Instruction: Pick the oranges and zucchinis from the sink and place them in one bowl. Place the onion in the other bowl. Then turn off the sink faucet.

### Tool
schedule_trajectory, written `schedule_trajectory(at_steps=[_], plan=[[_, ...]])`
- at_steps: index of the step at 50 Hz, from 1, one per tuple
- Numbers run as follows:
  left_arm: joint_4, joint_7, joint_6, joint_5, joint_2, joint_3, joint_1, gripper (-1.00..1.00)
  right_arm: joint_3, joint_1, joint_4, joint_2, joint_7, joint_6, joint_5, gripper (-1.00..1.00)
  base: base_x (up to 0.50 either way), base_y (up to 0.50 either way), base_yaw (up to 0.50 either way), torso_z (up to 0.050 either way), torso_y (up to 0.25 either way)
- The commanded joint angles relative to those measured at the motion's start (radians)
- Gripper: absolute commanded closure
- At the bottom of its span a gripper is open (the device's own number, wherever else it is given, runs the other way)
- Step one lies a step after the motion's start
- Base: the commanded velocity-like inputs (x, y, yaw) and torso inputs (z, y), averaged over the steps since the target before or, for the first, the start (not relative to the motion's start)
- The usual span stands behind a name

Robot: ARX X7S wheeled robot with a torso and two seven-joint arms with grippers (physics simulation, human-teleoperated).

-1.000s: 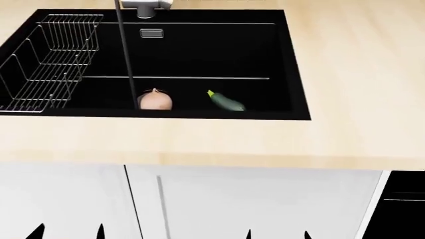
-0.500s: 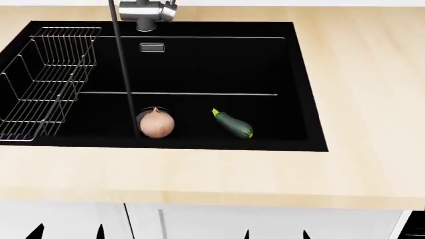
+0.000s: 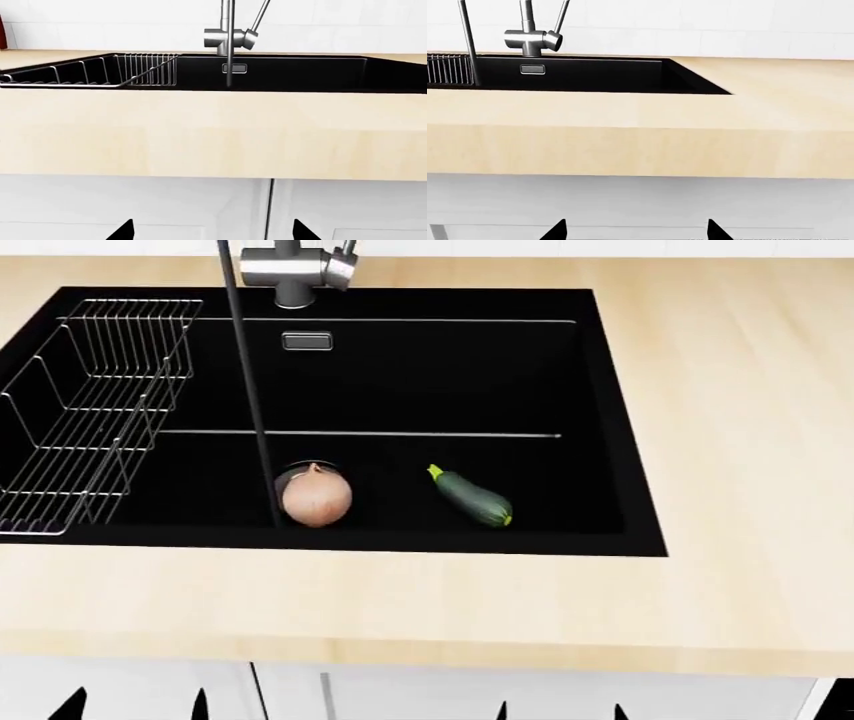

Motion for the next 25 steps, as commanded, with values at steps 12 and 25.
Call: schedule_trajectory(at_steps=[12,25], plan=[[0.005,-0.015,0.050,-0.011,-0.012,0.019,0.003,-1.00,-0.012,0.004,0.005,0.011,0.026,0.003,0.017,-1.00,0.00,0.00,0.00,0.042,0.000],[0.010,-0.025,0.050,-0.018,-0.022,0.028,0.006,-1.00,-0.021,0.004,0.003,0.020,0.035,0.001,0.025,-1.00,0.00,0.00,0.00,0.050,0.000]])
